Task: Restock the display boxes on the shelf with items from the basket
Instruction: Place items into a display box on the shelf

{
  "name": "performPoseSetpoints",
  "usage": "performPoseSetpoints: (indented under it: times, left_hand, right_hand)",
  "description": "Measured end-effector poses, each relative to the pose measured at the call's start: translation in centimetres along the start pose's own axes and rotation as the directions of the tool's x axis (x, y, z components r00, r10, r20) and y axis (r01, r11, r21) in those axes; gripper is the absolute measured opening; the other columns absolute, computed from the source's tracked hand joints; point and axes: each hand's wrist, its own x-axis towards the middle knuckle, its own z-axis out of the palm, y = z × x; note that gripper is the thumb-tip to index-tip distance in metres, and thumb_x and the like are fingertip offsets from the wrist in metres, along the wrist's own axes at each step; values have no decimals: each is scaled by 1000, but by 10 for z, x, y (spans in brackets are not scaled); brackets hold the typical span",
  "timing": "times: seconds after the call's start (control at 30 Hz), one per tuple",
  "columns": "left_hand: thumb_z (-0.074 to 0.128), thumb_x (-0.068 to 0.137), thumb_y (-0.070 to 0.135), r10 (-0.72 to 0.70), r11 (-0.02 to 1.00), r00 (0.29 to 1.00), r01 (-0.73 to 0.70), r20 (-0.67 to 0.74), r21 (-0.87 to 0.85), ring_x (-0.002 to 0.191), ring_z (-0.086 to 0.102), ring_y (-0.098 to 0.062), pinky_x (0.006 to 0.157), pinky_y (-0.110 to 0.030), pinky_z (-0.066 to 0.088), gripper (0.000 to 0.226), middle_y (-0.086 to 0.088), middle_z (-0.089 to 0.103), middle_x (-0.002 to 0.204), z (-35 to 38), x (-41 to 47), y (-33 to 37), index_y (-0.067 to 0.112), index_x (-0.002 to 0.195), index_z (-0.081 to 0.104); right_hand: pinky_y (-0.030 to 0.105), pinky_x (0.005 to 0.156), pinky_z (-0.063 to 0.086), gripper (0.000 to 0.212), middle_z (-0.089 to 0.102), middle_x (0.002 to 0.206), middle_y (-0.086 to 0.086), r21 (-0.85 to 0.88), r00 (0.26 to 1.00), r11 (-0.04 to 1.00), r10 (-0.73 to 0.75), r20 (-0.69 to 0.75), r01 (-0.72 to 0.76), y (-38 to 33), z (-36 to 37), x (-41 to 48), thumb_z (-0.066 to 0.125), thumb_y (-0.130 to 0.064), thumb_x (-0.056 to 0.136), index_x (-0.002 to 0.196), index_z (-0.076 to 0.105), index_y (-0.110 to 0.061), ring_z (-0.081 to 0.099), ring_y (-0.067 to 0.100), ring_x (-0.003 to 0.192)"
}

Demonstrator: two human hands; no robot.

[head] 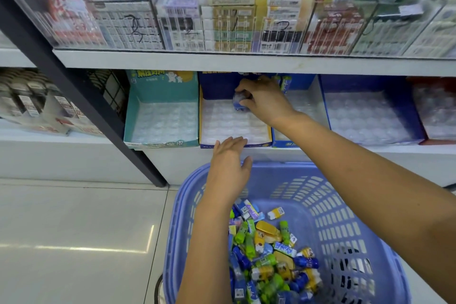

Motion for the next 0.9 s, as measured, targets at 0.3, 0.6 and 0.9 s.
performPoseSetpoints:
  times: [0.3, 0.6, 0.9]
  left_hand:
    - [50, 96, 18, -10, 1000, 1000, 9, -21, -19, 138, 31, -16, 115, -20, -3, 44, -3, 43, 146, 1, 1, -2, 13, 140, 45]
    - [51, 95, 16, -16, 999, 1000, 15, -12, -35, 136, 34, -16, 115, -20, 0, 43, -3, 45, 144, 1, 4, -5, 12, 138, 48]
    - [53, 95, 16, 26, 988, 991, -46, -134, -150, 132, 41, -15, 109, -23, 28, 34, -2, 53, 137, 0, -12, 6, 11, 128, 58]
  right_hand:
    - [31, 88, 37, 29, 68, 102, 11, 82, 998, 995, -43, -50, 47, 3, 1, -2, 61, -15, 87, 115, 65, -10, 50, 29, 105]
    - [31, 92, 25, 28, 65, 106, 3, -73, 983, 994, -87, -160, 76, 11, 6, 1, 55, -30, 93, 104, 72, -11, 50, 27, 110]
    - [39, 105, 22, 39, 35, 144, 9, -322, 996, 945, -39, 86, 65, -14, -10, -9, 39, -21, 98, 137, 42, -13, 28, 30, 132]
